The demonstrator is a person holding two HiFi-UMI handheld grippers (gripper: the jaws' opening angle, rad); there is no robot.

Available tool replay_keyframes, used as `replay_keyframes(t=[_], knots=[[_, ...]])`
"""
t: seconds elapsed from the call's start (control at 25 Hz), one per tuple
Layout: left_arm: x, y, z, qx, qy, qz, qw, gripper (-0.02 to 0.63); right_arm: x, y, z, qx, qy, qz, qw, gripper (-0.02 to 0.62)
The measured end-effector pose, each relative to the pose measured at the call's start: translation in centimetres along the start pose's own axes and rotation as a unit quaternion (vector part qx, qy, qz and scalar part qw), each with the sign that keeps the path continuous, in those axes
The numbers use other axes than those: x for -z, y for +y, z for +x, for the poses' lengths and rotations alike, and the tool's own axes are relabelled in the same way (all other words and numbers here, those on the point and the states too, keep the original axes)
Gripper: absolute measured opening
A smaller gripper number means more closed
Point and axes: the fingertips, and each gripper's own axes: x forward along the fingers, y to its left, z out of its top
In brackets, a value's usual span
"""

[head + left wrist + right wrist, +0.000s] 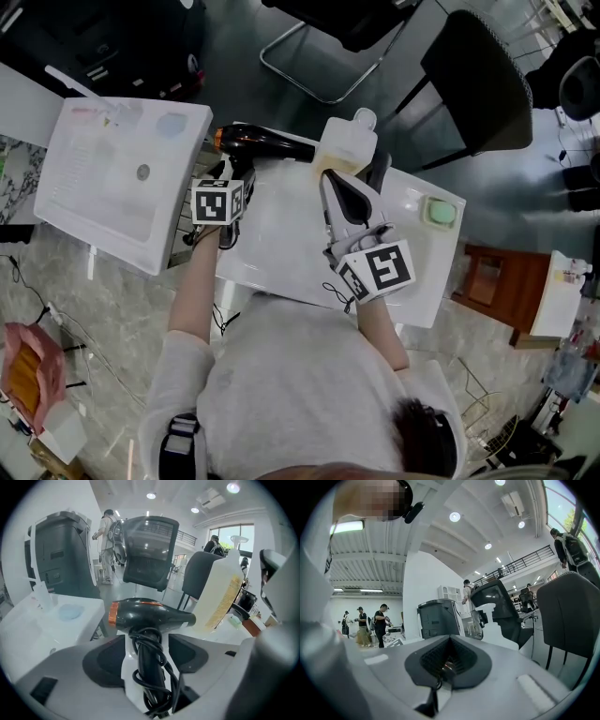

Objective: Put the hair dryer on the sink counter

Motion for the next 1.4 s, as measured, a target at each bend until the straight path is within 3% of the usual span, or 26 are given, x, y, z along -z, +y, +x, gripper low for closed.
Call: replay_keyframes(t=[0.08, 0.28, 0.4, 0.68, 1.0, 1.4], knots=[[-0.3, 0.2, -1.2, -0.005, -0.015, 0.000, 0.9999, 0.256, -0.2, 0.7, -0.1, -0.002, -0.001, -0.005, 1.000, 0.011], [-0.9, 0.7, -4.6, -0.014, -0.065, -0.013, 0.9977, 0.048, -0.6, 2.5, -0.8, 0.000, -0.006, -0.004, 1.000, 0.011], [-1.4, 0.7, -6.9, -0.012, -0.102, -0.019, 0.9946, 0.011, -0.7, 3.3, -1.2, 0.003, -0.007, -0.012, 1.000, 0.011], [-2.2, 0.9, -13.4, 0.007, -0.191, -0.023, 0.9814, 0.008, -0.8, 6.0, -1.9, 0.012, -0.008, -0.028, 0.999, 0.011], [-2.0, 1.7, -21.0, 0.010, -0.260, -0.030, 0.9650, 0.008, -1.6, 9.5, -3.4, 0.022, -0.016, -0.046, 0.999, 0.011], [-2.1, 1.4, -30.2, 0.019, -0.344, -0.016, 0.9385, 0.008, -3.4, 13.5, -5.8, 0.033, -0.040, -0.067, 0.996, 0.011]])
